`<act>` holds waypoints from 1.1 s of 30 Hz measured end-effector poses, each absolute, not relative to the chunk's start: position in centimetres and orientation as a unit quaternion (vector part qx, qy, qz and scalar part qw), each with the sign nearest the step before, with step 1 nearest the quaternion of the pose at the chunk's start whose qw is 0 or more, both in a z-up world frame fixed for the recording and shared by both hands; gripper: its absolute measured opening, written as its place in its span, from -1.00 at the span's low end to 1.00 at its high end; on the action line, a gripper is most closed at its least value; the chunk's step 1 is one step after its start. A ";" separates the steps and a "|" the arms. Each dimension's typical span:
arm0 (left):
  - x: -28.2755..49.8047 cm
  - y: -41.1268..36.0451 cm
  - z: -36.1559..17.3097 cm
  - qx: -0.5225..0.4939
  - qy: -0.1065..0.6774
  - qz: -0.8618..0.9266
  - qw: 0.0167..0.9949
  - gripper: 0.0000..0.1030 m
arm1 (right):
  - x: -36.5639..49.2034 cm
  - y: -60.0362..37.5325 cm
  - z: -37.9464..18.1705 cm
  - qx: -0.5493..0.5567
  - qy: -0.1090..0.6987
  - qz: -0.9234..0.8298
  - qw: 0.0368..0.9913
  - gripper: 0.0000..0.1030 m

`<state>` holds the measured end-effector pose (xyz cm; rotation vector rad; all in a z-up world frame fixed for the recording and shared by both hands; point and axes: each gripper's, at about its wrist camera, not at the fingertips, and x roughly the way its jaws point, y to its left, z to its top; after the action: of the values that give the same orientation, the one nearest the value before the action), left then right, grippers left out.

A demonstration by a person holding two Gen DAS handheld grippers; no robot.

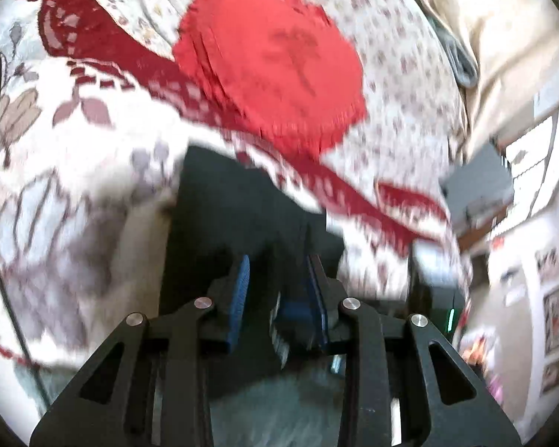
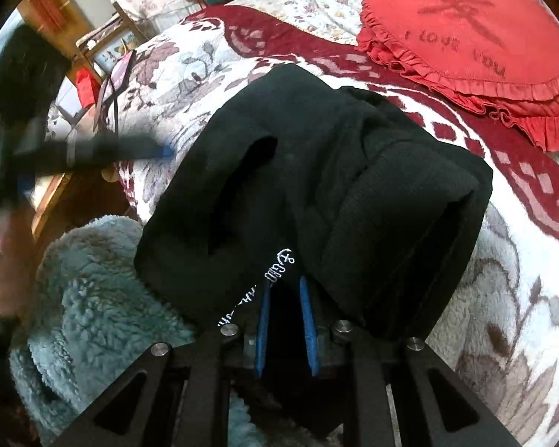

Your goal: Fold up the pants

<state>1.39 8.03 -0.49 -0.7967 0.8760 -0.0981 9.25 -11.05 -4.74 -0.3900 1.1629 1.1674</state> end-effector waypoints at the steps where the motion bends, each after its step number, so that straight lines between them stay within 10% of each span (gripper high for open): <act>1: 2.6 8.4 -1.1 -0.381 0.420 -0.034 0.823 -0.45 | 9.3 -10.9 -4.8 -0.173 0.515 0.516 0.662 -0.69; 18: 6.2 9.4 -7.2 -0.451 0.444 -0.018 0.774 -0.45 | 10.8 -10.5 2.2 -0.125 0.444 0.525 0.715 -0.69; 33: 6.2 9.4 -7.0 -0.457 0.433 -0.018 0.777 -0.40 | 13.7 -10.3 -3.5 -0.120 0.454 0.494 0.732 -0.69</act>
<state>6.23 9.37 -7.03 -0.9879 0.9364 -0.0400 13.71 -10.30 -3.54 -0.2635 0.9989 1.0866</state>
